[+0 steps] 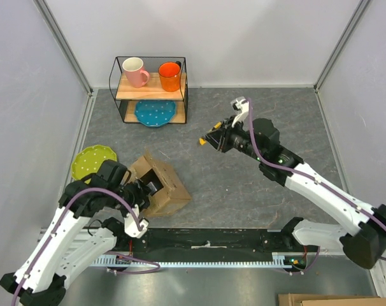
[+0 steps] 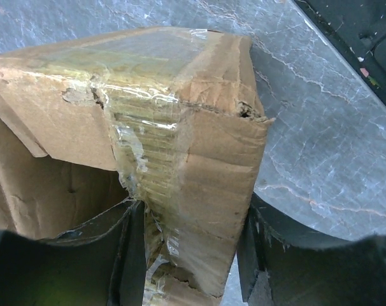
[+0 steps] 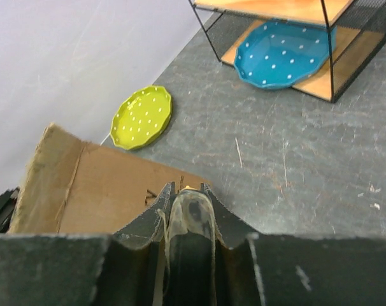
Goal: Unpack the express box
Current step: Adjust the express box at the center of the board.
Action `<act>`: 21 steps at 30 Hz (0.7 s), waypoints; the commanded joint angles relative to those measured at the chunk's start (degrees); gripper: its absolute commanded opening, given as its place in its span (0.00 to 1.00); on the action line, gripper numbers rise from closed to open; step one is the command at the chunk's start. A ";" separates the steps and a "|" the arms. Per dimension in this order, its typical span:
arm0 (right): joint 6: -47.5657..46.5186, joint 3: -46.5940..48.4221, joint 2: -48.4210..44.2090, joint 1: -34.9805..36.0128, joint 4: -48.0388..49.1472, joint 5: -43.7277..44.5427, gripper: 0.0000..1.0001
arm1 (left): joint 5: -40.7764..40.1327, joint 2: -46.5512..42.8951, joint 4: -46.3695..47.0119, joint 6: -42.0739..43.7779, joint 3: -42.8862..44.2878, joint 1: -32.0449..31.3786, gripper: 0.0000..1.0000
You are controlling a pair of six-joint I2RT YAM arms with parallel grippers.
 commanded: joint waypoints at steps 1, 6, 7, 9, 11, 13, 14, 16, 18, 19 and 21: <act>0.96 -5.12 -5.88 0.20 -0.38 -4.28 0.00 | 2.94 -4.82 11.00 -2.53 -5.13 -0.23 0.42; 1.06 -13.20 -16.16 0.64 0.67 -8.33 0.00 | 4.60 -7.03 18.83 -9.29 -9.63 -0.23 0.48; 0.88 -14.35 -17.57 0.73 1.20 -9.73 0.00 | 5.39 -4.24 18.93 -14.70 -7.72 -0.23 0.57; 0.09 -15.76 -19.69 0.73 2.87 -12.28 0.00 | 7.15 0.07 18.58 -21.14 -4.38 -0.23 0.60; -0.44 -15.76 -19.52 0.91 5.32 -17.10 0.00 | 7.77 9.17 16.48 -28.36 3.26 -0.23 0.72; -1.84 -15.33 -19.17 1.34 6.74 -18.71 0.00 | 8.91 15.18 9.23 -30.22 11.84 -0.23 0.87; -2.80 -13.93 -18.12 1.43 6.65 -20.28 0.00 | 9.79 19.56 7.52 -31.10 14.42 -0.23 0.91; -5.35 -11.65 -16.80 1.87 5.69 -21.00 0.00 | 11.72 22.05 3.05 -31.03 19.62 -0.23 0.96; -6.41 -10.67 -15.21 1.96 5.69 -22.74 0.00 | 12.34 22.42 2.23 -29.53 20.34 -0.23 0.98; -7.46 -9.88 -14.77 2.14 5.51 -23.45 0.00 | 12.43 21.89 2.32 -28.57 19.99 -0.23 0.99; -8.70 -9.26 -14.07 2.23 4.81 -24.24 0.00 | 12.00 19.27 3.02 -26.20 17.54 -0.23 0.99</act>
